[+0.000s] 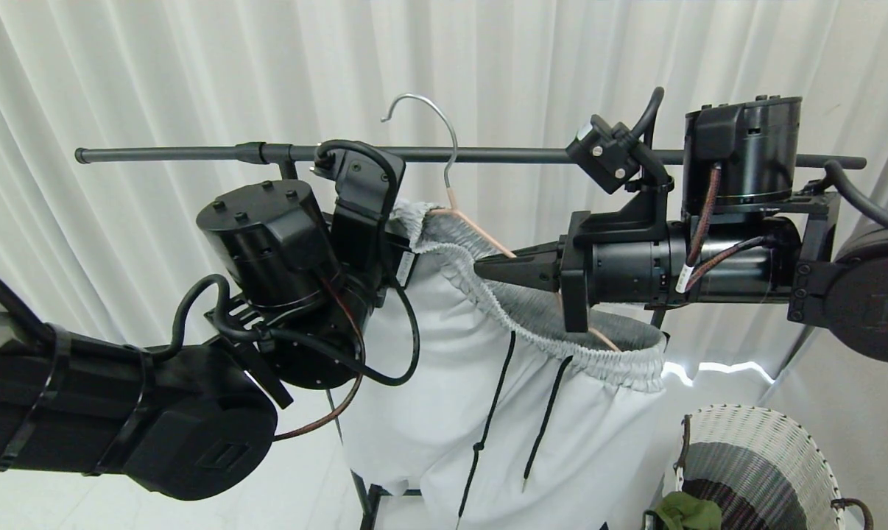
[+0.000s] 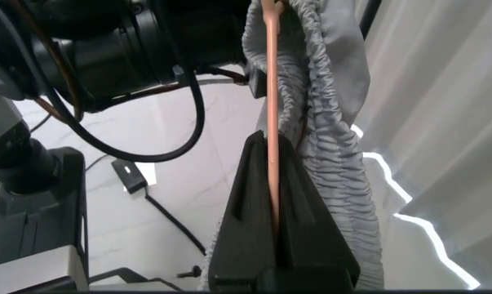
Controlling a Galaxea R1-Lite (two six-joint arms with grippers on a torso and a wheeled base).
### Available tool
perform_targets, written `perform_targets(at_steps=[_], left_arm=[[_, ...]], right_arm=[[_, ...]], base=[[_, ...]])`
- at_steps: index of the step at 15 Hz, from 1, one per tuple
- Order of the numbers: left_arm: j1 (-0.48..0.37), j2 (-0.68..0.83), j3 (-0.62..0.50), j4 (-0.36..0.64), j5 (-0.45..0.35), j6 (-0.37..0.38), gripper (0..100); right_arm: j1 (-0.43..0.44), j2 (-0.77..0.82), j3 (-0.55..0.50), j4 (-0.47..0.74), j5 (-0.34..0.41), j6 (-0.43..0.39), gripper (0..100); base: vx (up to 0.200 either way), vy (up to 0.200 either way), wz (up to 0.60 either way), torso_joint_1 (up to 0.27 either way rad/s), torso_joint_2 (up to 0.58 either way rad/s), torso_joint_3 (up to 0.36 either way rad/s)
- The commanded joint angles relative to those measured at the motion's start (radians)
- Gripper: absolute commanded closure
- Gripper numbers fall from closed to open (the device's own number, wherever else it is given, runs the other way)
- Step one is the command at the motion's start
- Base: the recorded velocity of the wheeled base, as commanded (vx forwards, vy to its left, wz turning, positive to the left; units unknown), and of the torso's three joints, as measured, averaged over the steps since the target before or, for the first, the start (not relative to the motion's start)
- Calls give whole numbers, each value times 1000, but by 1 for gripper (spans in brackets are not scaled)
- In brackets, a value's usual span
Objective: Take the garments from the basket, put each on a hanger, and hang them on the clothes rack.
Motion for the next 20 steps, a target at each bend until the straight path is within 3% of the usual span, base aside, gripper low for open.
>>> perform_targets(at_steps=[1, 7, 8, 11, 14, 20], left_arm=[[0, 2, 0, 1, 0, 0, 100], [-11, -4, 15, 1, -14, -3, 100], [-11, -6, 23, 1, -26, -4, 0], [-11, -6, 24, -1, -36, -4, 0], [-9, -1, 33, -62, -36, -3, 0], [12, -110, 185, -81, -51, -4, 0]], right_arm=[[1, 1, 0, -1, 2, 5, 100], [-7, -1, 8, -11, -1, 23, 100], [-18, -16, 11, -12, -1, 45, 100], [-27, -30, 17, -23, -3, 65, 100], [-38, -32, 20, -139, -6, 149, 100], [-136, -61, 29, -155, -4, 160, 100]], base=[[0, 0, 0, 0, 0, 0], [0, 0, 0, 0, 0, 0], [0, 0, 0, 0, 0, 0], [0, 0, 0, 0, 0, 0], [0, 0, 0, 0, 0, 0], [0, 0, 0, 0, 0, 0]])
